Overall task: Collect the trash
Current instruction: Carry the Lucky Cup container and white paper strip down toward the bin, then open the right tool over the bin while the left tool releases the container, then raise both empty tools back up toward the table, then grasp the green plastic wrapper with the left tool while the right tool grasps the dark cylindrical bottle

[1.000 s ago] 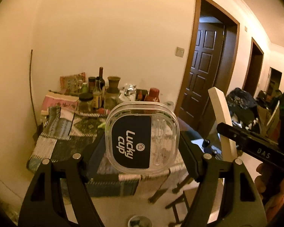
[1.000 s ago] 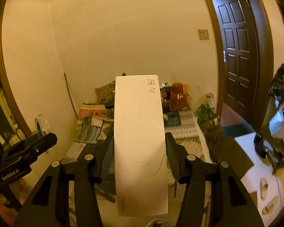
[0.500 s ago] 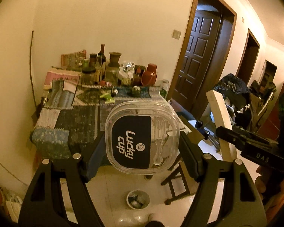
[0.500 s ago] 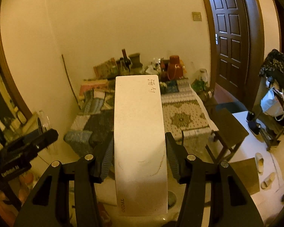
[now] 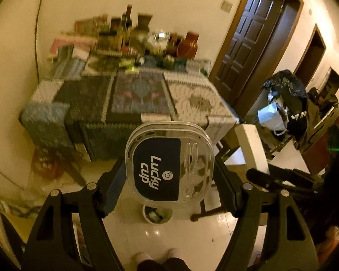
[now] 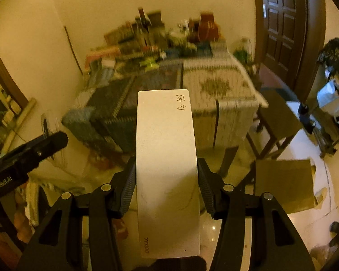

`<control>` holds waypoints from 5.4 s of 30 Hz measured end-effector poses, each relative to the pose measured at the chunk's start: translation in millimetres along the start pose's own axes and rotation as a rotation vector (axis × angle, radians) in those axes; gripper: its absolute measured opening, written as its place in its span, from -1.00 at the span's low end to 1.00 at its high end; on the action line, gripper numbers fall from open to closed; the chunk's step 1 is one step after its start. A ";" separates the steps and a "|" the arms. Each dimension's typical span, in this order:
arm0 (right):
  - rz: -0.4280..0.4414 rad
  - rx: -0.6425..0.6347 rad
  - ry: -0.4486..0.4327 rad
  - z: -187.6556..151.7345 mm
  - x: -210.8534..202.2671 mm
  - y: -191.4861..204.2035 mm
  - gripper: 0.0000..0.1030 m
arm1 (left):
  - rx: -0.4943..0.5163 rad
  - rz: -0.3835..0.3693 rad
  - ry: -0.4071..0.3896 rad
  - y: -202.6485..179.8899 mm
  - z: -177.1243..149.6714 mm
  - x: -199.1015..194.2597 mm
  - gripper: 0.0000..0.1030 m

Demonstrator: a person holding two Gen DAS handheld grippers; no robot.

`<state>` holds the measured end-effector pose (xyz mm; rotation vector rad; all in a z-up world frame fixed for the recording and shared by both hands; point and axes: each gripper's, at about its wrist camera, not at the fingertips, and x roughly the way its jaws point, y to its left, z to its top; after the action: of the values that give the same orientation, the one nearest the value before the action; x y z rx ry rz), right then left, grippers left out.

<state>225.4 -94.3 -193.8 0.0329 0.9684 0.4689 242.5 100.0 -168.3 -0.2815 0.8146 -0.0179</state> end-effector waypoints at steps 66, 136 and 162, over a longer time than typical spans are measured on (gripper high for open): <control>-0.014 0.001 0.179 -47.0 114.8 -65.5 0.18 | -0.089 0.067 0.313 6.5 -81.1 175.5 0.51; -0.022 -0.220 -0.412 284.1 -13.2 -54.8 0.92 | -0.097 0.254 -0.359 -39.2 286.8 74.6 0.96; -0.045 0.114 0.029 379.3 314.1 -57.8 0.91 | -0.177 0.221 0.128 147.1 332.3 367.7 0.91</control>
<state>698.9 46.5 -236.0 0.1070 1.0214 0.3738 721.2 276.3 -252.3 -0.3584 0.9729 0.2469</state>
